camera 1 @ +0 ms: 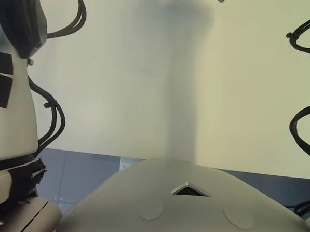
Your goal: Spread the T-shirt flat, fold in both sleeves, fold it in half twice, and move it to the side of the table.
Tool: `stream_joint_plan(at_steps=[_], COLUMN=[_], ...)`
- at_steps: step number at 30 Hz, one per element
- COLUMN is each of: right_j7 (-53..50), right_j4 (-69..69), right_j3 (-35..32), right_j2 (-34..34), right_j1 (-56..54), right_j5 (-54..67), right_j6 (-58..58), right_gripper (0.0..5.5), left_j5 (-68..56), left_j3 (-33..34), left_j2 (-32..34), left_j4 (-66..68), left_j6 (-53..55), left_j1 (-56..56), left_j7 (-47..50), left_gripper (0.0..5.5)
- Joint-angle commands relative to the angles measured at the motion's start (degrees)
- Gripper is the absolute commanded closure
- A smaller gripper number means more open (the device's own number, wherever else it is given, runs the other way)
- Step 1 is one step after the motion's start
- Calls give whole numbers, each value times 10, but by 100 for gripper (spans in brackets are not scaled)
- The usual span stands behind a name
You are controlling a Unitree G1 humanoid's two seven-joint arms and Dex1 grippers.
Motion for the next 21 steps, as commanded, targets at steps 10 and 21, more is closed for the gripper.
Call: stream_joint_plan(at_steps=[10, 21], right_j7=[649, 577], right_j4=[-948, -1070], right_j3=[121, 107], right_j2=[-311, -327], right_j1=[658, 916], right_j5=[386, 331], right_j6=[380, 495], right_gripper=[548, 548], left_j5=[-467, -147], left_j3=[-54, -122], left_j2=[455, 427], left_j4=[-993, -1188], left_j6=[412, 379], left_j1=[708, 1057], left_j7=[-723, -543], left_gripper=[550, 550])
